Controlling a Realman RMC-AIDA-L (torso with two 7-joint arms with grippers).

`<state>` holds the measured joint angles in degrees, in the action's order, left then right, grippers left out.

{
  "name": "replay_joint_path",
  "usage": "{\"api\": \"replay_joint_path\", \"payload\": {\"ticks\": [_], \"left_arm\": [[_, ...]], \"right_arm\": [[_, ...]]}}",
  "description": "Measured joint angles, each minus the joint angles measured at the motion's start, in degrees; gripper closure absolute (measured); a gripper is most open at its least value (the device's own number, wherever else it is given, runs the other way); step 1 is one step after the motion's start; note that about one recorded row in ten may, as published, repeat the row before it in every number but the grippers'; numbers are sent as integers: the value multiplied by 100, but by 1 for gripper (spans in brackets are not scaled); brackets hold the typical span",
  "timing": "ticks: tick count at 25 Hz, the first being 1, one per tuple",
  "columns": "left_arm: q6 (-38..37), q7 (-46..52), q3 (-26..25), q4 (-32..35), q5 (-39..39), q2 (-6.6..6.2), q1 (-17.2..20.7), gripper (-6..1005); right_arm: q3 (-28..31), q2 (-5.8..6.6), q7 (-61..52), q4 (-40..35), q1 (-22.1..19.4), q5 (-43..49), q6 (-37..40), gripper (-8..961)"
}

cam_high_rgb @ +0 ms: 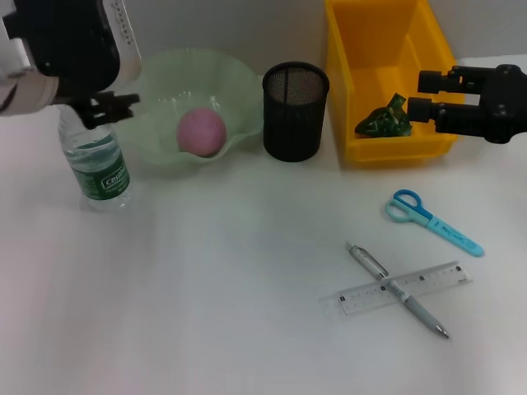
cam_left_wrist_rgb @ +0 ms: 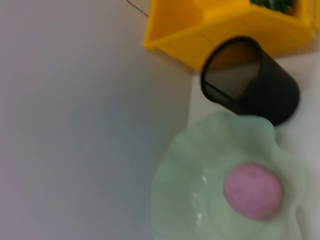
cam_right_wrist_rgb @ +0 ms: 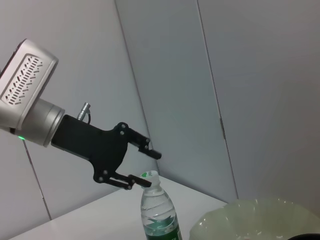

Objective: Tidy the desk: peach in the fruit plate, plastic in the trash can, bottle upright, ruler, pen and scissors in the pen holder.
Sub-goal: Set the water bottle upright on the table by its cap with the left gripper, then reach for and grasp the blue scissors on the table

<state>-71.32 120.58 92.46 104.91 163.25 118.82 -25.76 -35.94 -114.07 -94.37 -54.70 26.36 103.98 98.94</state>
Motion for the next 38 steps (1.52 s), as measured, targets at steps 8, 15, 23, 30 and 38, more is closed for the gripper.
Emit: {"api": "replay_joint_path", "payload": {"ticks": [8,15,23,30,38], "left_arm": [[1339,-459,-37,-178,-1991,-23,808,208],[1290,-1046,-730,-710,-4374,-46,1036,197],[954,-1475,-1286,-1676,-5706,-47,1095,197],[738,-1840,-1398,-2486,-6320,-50,1103,197],[180,-2218,-2041,-3402,-6956,-58,993,197]], "right_arm": [[0,1,1,65,21,-6,-11,344],[0,5,-83,63,61,-21,-17,345],[-2,4,-216,26,80,-16,-106,345],[-14,-14,-290,-4,84,-10,-142,345],[-63,-67,-425,-129,150,308,-362,345]]}}
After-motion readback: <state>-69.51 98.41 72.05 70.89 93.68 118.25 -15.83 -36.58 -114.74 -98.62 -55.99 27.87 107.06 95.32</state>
